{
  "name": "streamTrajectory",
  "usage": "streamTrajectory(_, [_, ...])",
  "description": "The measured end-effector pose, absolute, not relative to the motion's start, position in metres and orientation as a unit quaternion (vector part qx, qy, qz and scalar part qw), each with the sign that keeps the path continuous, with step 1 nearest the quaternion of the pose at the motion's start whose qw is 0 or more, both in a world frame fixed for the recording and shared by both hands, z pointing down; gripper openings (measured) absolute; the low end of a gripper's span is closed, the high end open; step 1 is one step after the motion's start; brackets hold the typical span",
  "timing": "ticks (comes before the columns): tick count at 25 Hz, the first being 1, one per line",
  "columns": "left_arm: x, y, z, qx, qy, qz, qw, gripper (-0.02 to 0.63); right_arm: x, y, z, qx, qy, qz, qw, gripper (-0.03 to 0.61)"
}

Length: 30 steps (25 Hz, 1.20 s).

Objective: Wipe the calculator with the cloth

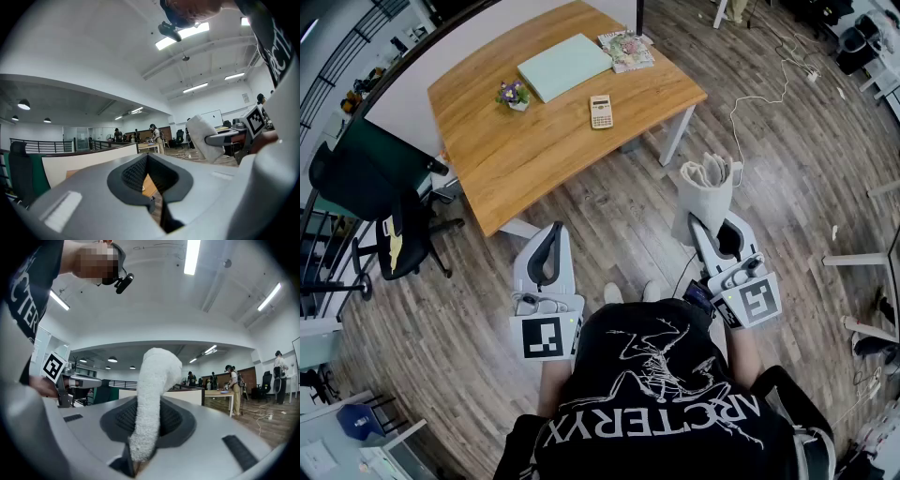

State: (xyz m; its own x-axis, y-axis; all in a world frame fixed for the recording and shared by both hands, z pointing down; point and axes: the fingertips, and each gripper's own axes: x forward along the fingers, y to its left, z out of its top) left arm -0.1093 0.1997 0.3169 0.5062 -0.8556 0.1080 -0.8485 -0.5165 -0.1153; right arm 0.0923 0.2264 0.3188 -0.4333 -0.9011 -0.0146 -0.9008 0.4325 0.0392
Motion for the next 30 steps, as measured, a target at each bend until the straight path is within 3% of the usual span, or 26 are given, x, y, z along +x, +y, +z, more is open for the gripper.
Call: streamTrajectory(30, [-0.057,0.169,0.330,-0.848,0.519,-0.094,0.038,0.003,0.148,0.196,0.324,0.502,-0.864,-0.022,-0.015,0.095])
